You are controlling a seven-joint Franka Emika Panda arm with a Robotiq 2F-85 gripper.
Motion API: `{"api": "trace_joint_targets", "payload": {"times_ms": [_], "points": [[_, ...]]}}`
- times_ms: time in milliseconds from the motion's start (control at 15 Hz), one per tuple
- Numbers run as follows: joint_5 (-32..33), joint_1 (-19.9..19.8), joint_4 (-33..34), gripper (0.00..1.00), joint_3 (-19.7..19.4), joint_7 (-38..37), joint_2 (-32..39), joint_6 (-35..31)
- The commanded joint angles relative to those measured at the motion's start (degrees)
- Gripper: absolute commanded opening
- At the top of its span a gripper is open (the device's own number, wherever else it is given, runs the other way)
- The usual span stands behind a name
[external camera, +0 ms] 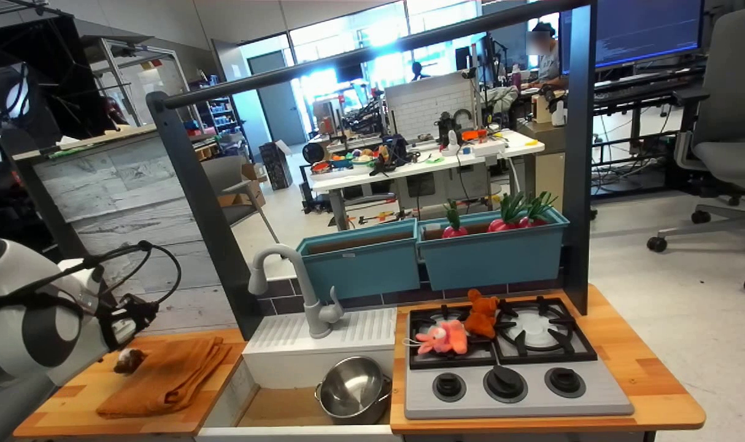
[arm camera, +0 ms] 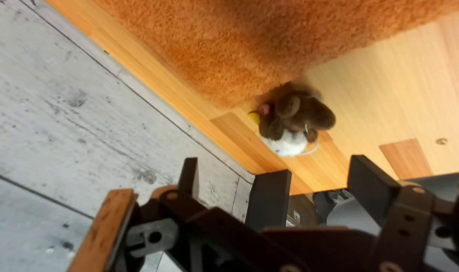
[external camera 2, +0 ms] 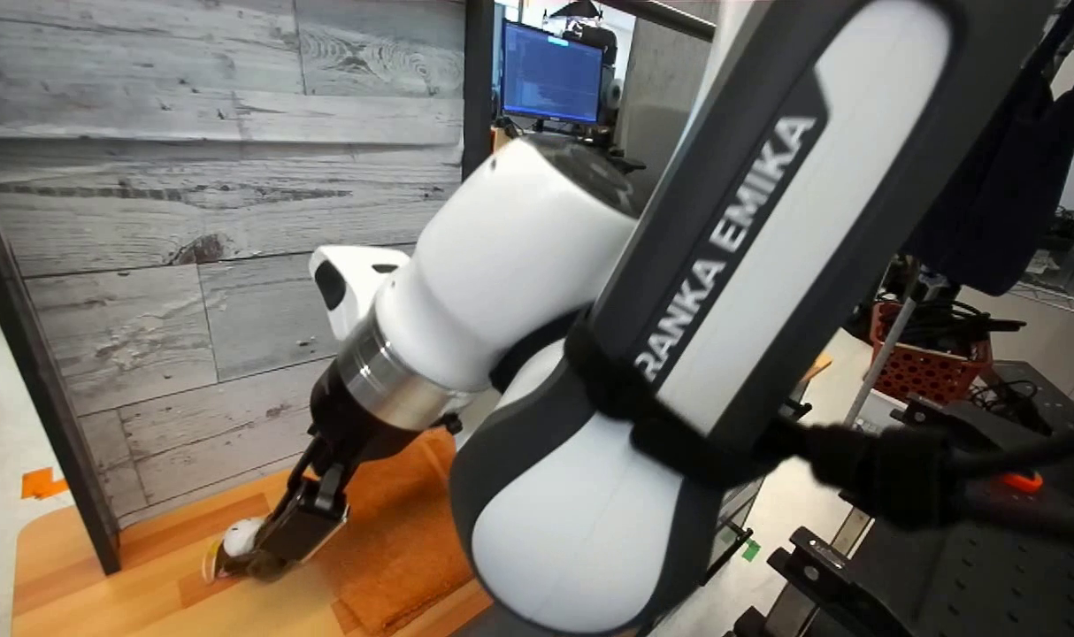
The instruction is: Use the towel to wipe the left side of the countertop, remove two plush toys from the silver pot and put them on the stove, place one plush toy from the pot on the left side of the countertop
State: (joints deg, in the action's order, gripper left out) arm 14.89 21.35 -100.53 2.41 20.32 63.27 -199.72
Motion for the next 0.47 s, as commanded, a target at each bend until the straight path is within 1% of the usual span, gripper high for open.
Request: {"api": "trace_joint_targets", "payload": {"times_ms": [0, 67, 133, 200, 267, 400], "points": [[6.78, -8.85, -13.69, 1.00, 6.64, -2.65, -11.06, -1.51], [7.01, -10.41, -16.55, 1.00, 7.32, -3.66, -13.84, 0.04], [5.40, -11.61, -19.38, 1.00, 7.45, -5.59, -16.77, 1.67], [5.12, -8.33, -10.98, 1.00, 5.81, -3.40, -9.82, 1.08], [5.05, -9.90, -13.67, 1.00, 6.38, -3.92, -12.23, 1.45], [4.99, -11.31, -17.04, 1.00, 6.70, -4.30, -15.11, 1.67]]}}
